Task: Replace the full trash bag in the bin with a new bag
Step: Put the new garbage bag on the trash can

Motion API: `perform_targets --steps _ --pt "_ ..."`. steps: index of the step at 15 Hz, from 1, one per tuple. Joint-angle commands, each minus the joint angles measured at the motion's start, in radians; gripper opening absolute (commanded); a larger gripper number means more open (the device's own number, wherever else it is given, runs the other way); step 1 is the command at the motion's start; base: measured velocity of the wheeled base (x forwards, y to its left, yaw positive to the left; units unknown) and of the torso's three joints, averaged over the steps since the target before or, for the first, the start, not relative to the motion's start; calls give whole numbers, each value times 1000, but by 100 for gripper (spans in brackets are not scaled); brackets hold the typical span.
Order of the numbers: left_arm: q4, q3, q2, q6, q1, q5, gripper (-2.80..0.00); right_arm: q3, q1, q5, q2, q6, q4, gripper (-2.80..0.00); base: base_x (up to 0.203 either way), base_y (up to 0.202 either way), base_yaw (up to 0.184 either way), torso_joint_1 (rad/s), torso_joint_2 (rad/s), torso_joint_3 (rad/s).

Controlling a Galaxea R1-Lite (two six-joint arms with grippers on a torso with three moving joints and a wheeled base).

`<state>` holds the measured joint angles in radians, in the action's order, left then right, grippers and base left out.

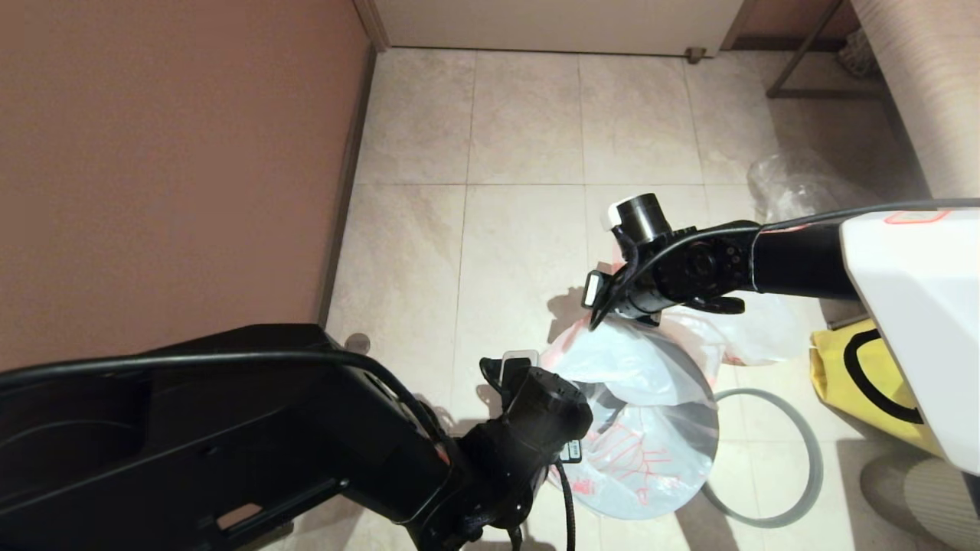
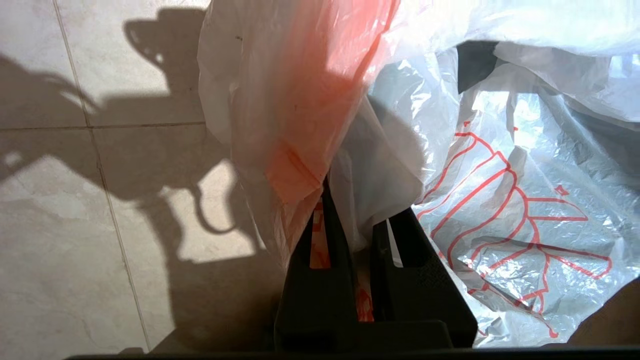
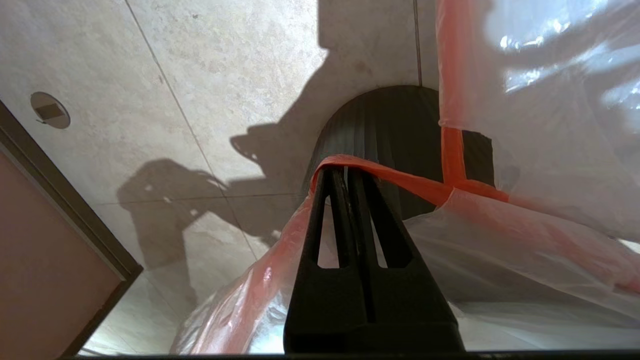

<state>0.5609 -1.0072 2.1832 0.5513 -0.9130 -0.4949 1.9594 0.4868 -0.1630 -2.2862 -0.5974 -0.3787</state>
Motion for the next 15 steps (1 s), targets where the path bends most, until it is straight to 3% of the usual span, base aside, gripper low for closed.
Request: perform_targets --steps 1,10,15 --pt "5 -1 -23 4 1 -4 -280 6 1 -1 1 16 -26 -280 0 0 0 0 0 0" --pt "39 0 -31 -45 30 -44 -280 4 4 -3 115 42 -209 -280 0 0 0 0 0 0" --pt "40 -19 -22 -46 102 -42 -280 0 16 0 273 44 -492 -280 0 0 0 0 0 0"
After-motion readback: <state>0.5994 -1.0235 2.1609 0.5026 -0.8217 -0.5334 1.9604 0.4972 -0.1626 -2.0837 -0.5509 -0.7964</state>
